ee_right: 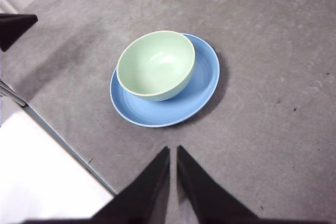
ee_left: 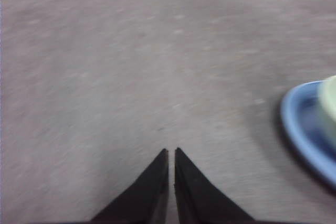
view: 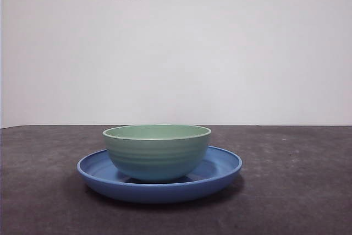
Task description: Place the green bowl on the blue plate
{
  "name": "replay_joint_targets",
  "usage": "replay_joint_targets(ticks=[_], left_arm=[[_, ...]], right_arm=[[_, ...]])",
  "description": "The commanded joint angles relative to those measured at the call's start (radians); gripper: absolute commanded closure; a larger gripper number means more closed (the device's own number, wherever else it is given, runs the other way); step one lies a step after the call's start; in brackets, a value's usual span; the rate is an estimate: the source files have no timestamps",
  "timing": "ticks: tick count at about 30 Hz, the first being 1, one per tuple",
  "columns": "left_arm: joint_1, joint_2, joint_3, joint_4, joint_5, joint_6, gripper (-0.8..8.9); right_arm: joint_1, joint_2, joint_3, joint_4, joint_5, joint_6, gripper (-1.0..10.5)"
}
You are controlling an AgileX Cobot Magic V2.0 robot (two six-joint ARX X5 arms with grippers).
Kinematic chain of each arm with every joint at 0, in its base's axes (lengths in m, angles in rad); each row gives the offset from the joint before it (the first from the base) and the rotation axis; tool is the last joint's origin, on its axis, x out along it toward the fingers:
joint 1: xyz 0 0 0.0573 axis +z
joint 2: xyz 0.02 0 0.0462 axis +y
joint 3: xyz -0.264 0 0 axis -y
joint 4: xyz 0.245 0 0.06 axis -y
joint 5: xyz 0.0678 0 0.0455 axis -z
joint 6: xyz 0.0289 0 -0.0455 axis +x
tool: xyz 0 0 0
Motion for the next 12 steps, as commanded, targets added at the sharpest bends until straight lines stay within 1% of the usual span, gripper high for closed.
replay_joint_targets(ticks=[1, 3, 7, 12], left_arm=[[0.021, -0.021, -0.026, 0.019, -0.021, 0.008, 7.94], [0.031, -0.027, -0.040, 0.020, -0.028, 0.008, 7.94], [0.035, -0.044, -0.071, 0.027, -0.080, 0.008, 7.94], [0.036, -0.075, -0.099, 0.049, -0.096, -0.001, 7.94]], right_arm=[[0.005, 0.002, 0.004, 0.011, -0.004, -0.005, 9.3], [0.005, 0.002, 0.004, 0.011, -0.004, -0.005, 9.3], [0.005, 0.002, 0.004, 0.011, -0.004, -0.005, 9.3], [0.005, 0.002, 0.004, 0.011, -0.004, -0.005, 9.3]])
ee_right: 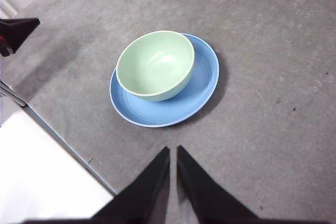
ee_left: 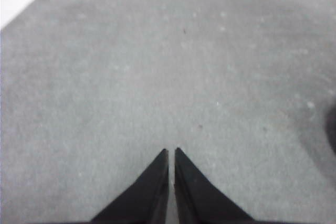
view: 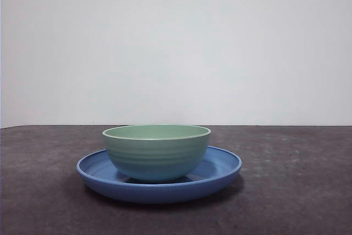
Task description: Place the green bowl on the blue plate
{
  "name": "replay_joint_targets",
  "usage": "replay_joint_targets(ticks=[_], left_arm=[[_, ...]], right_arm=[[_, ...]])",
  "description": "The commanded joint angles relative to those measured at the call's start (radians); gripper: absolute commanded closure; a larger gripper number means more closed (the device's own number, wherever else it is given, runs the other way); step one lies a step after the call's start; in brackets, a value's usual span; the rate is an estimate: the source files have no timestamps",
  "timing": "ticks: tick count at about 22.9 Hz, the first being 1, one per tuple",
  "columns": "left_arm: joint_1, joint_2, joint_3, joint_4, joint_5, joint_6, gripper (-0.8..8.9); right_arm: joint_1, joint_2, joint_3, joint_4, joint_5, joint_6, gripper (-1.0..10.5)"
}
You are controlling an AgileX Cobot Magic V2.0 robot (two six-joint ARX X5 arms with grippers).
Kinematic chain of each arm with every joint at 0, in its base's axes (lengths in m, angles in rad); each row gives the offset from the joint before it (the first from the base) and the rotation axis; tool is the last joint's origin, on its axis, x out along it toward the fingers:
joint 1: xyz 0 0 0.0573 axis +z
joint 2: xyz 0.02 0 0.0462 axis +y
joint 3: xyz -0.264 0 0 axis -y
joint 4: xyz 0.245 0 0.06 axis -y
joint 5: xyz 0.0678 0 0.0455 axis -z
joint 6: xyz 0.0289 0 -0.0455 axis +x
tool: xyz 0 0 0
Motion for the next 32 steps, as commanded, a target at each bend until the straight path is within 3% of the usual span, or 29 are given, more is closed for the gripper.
replay_joint_targets(ticks=[1, 11, 16, 32], left_arm=[[0.003, -0.013, -0.026, 0.030, -0.006, -0.001, 7.94], [0.002, -0.012, -0.062, 0.123, -0.064, -0.083, 7.94], [-0.009, -0.012, -0.077, 0.164, -0.064, -0.085, 7.94], [-0.043, -0.012, -0.077, 0.164, -0.064, 0.039, 7.94]], right_arm=[[0.005, 0.002, 0.004, 0.011, -0.004, -0.005, 9.3], [0.005, 0.002, 0.004, 0.011, -0.004, -0.005, 9.3], [0.005, 0.002, 0.004, 0.019, -0.004, -0.005, 9.3], [0.005, 0.002, 0.004, 0.025, -0.004, -0.005, 9.3]])
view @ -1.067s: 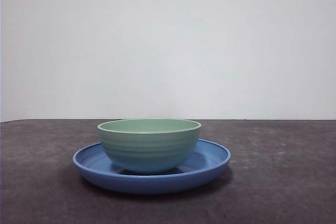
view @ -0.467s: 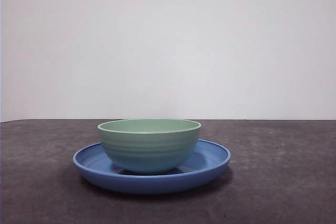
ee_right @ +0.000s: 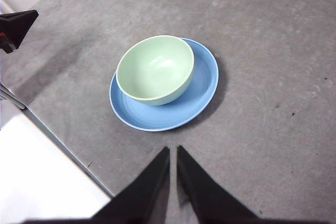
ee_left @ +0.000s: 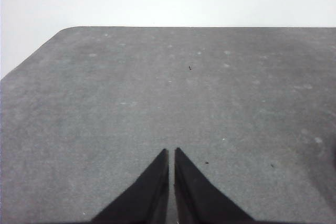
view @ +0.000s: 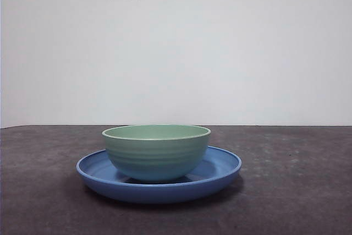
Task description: Place the green bowl on the blue plate
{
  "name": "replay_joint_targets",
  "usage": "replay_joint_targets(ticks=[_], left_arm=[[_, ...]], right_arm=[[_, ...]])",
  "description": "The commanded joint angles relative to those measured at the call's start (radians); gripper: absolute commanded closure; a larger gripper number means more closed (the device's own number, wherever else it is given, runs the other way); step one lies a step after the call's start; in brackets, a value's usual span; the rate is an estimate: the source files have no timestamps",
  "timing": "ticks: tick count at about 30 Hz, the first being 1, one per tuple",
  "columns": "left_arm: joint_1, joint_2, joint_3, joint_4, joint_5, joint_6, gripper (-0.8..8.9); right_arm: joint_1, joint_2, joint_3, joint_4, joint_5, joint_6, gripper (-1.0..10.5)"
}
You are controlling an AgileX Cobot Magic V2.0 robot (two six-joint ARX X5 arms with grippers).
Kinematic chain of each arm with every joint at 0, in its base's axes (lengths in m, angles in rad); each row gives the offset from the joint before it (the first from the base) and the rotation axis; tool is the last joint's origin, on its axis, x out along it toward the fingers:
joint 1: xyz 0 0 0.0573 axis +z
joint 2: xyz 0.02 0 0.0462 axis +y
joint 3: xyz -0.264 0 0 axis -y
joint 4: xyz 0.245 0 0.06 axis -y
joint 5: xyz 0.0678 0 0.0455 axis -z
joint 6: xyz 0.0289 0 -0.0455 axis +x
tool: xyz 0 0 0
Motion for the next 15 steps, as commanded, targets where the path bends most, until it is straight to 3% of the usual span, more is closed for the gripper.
replay_joint_targets(ticks=[1, 15], left_arm=[[-0.005, -0.002, -0.020, -0.009, -0.003, 0.051, 7.94], [-0.004, -0.002, -0.020, -0.006, -0.003, 0.049, 7.94]], right_arm=[[0.005, 0.002, 0.004, 0.011, -0.004, -0.005, 9.3], [0.005, 0.002, 0.004, 0.011, -0.003, -0.005, 9.3]])
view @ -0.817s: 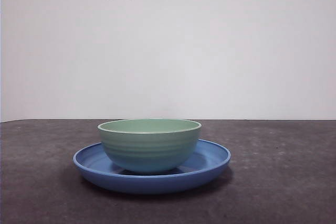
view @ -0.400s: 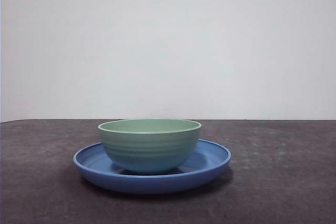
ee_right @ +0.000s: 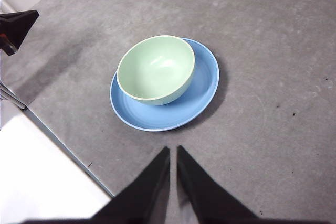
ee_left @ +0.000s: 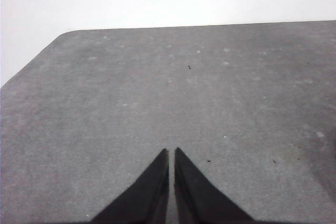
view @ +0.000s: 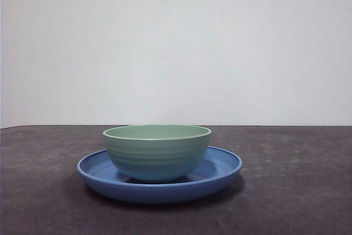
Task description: Place the green bowl on the blue plate
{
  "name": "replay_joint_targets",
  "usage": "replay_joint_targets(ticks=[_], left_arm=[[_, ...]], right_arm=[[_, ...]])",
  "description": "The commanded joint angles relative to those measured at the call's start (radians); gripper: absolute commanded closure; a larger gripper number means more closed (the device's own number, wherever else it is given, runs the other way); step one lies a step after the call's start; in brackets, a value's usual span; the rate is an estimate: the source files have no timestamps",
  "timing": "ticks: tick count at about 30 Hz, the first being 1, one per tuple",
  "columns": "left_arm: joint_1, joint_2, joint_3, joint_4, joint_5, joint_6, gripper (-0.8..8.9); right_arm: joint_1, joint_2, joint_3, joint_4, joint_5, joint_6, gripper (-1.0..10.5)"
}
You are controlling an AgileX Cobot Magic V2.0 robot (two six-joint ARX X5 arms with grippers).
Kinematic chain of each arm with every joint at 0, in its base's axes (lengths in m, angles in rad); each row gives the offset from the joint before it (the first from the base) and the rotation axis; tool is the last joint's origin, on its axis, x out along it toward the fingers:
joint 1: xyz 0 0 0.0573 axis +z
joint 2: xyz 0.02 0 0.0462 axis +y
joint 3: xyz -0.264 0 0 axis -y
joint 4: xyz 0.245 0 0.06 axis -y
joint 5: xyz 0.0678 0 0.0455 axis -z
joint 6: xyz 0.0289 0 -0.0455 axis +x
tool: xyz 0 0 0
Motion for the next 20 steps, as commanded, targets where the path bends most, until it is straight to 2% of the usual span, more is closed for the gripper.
replay_joint_targets(ticks=[1, 15, 20], left_arm=[[0.000, -0.002, -0.020, -0.006, -0.003, 0.016, 7.94], [0.000, -0.002, -0.020, -0.007, -0.003, 0.016, 7.94], [0.000, -0.002, -0.020, -0.007, -0.003, 0.016, 7.94]], right_arm=[[0.005, 0.002, 0.004, 0.011, -0.003, -0.005, 9.3], [0.002, -0.003, 0.004, 0.011, -0.003, -0.005, 9.3], [-0.074, -0.053, 0.003, 0.011, -0.008, -0.008, 9.3]])
